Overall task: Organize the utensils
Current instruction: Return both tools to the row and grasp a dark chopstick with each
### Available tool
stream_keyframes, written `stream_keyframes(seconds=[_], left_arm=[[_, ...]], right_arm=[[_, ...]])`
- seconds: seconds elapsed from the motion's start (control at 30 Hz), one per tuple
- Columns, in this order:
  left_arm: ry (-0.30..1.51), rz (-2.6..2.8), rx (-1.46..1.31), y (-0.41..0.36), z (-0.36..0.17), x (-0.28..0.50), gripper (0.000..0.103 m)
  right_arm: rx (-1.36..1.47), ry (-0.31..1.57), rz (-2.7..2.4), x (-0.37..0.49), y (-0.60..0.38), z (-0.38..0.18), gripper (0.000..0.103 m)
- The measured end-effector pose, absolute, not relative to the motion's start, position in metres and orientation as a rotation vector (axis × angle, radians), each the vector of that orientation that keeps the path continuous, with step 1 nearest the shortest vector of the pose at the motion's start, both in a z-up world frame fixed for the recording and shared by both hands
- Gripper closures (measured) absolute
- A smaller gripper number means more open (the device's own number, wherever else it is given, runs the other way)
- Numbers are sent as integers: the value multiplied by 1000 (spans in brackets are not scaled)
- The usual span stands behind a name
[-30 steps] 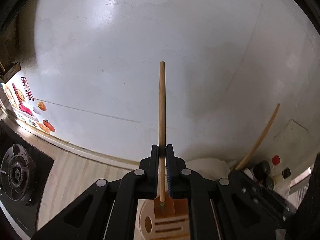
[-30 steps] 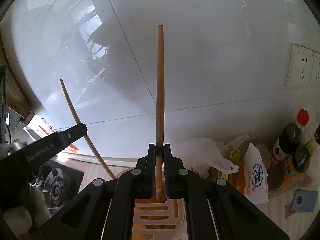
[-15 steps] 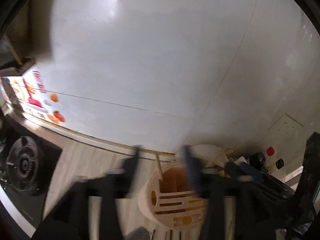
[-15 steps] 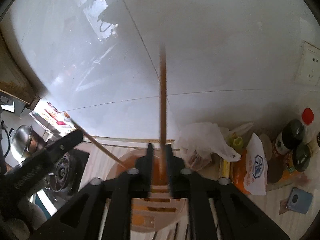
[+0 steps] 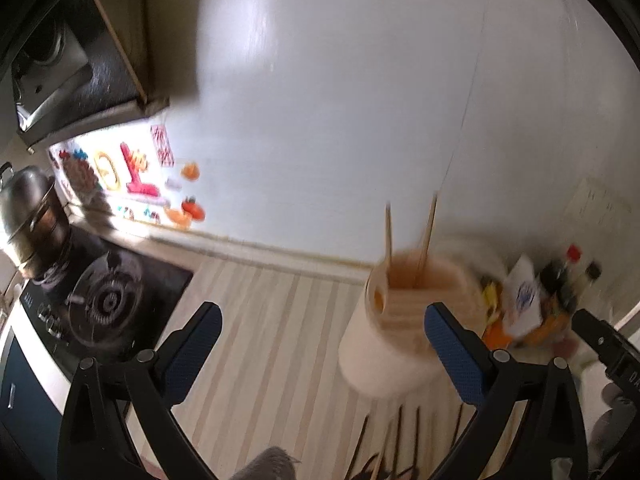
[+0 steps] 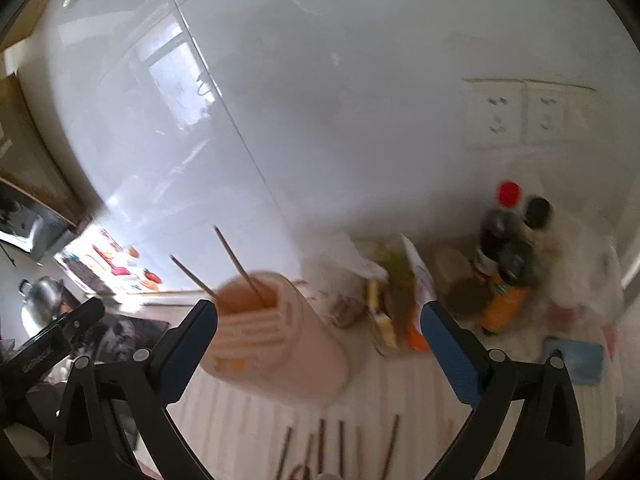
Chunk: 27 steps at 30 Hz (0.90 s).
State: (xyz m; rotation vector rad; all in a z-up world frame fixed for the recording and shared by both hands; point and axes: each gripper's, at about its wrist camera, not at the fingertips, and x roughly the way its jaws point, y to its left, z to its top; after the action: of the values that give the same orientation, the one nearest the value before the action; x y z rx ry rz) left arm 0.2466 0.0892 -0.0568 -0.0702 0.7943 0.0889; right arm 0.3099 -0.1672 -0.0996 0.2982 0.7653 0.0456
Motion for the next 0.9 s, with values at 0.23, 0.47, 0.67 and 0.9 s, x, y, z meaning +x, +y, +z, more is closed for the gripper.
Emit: stream_keyframes(seconds=[0.23,0.47,0.67,0.9], left_arm=[[973,108,-30,79,-133,229,0],[1237,73,44,62,-232,226,6],[1401,-2,66,49,-291,222,28],[1459,-70,92,33,-318,224,64]], right_arm=[[291,953,-16,288,-176,-160,27],[267,1244,-39,282,-169,-260,54],[256,1403,-33,272,-161,-322,69],[237,1512,-64,280,-158,-359,69]])
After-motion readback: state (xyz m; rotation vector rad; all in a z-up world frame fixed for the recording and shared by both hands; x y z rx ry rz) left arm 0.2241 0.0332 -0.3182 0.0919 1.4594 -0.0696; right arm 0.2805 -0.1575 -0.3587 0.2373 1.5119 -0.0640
